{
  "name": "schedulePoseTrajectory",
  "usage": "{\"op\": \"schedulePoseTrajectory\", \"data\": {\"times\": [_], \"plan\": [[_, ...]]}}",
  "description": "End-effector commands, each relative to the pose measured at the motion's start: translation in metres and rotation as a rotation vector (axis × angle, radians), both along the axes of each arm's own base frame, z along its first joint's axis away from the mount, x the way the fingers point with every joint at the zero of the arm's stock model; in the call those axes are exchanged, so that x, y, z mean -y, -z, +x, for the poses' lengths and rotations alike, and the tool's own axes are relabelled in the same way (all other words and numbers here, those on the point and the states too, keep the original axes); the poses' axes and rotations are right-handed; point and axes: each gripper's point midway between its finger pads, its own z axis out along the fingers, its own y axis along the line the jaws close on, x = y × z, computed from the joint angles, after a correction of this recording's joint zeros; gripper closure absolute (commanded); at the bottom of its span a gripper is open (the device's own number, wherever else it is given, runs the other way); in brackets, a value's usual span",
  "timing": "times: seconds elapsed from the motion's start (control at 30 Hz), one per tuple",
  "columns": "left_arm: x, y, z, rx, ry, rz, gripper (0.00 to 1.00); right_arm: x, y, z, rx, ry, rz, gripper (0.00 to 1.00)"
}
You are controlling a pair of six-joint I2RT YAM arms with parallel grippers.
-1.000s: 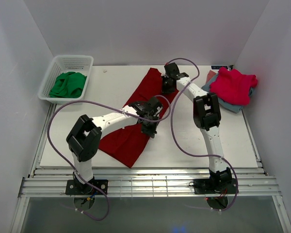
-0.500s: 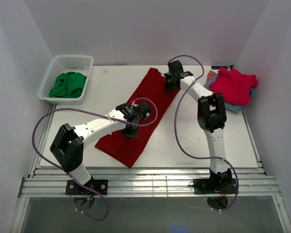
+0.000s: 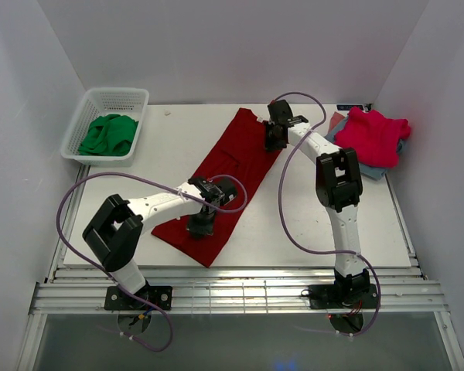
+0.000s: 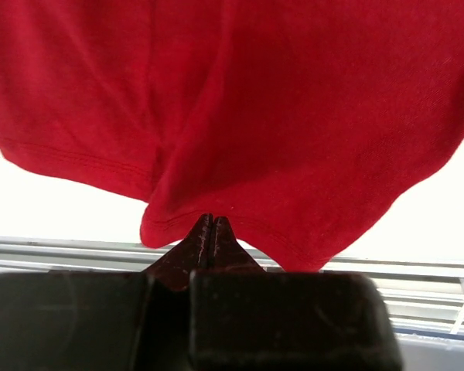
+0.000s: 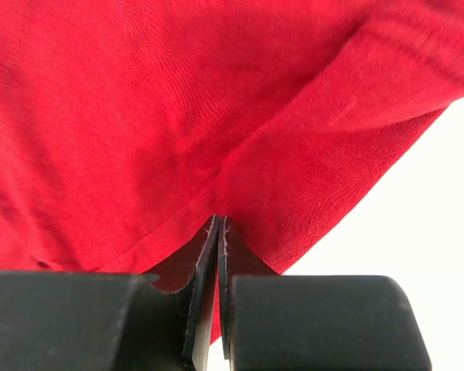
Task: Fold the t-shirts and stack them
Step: Rotate the tshirt 90 degrees
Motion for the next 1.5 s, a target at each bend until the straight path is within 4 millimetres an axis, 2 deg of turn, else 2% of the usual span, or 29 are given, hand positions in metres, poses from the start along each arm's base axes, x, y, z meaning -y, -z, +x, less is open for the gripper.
{"op": "schedulePoseTrajectory", "data": {"times": [0.0,0.27,0.43,0.57,0.77,0.8,0.9,0.93,1.03,1.13,1.27,1.47], "plan": [[0.007,0.014,-0.007,-0.043,0.025,-0.032,1.00,0.006,0.020,-0.008,-0.054,0.012,-0.015,0.92],[0.001,0.046,-0.029,-0.153,0.047,-0.028,1.00,0.007,0.042,-0.011,-0.086,0.014,-0.028,0.92],[0.009,0.058,-0.039,-0.214,0.065,-0.079,1.00,0.005,0.055,-0.009,-0.106,0.014,-0.030,0.92],[0.030,0.060,-0.045,-0.274,0.097,-0.176,1.00,0.002,0.054,-0.001,-0.096,0.013,-0.022,0.92],[0.069,0.057,-0.040,-0.323,0.155,-0.292,1.00,-0.003,0.057,0.006,-0.096,0.009,-0.012,0.92],[0.080,0.053,-0.035,-0.316,0.169,-0.322,1.00,-0.005,0.056,0.008,-0.090,0.006,-0.008,0.92],[0.095,0.055,-0.031,-0.332,0.200,-0.341,1.00,-0.008,0.057,0.012,-0.085,-0.001,0.001,0.92],[0.106,0.051,-0.024,-0.316,0.211,-0.365,1.00,-0.008,0.059,0.012,-0.088,-0.003,0.004,0.92],[0.123,0.051,-0.014,-0.313,0.224,-0.385,1.00,-0.011,0.060,0.015,-0.081,-0.005,0.015,0.92],[0.137,0.052,-0.011,-0.326,0.229,-0.409,1.00,-0.012,0.060,0.019,-0.075,-0.008,0.019,0.92],[0.164,0.043,-0.005,-0.324,0.247,-0.471,1.00,-0.011,0.058,0.024,-0.065,-0.004,0.025,0.92],[0.181,0.036,-0.015,-0.366,0.274,-0.523,1.00,-0.011,0.054,0.032,-0.049,-0.005,0.061,0.92]]}}
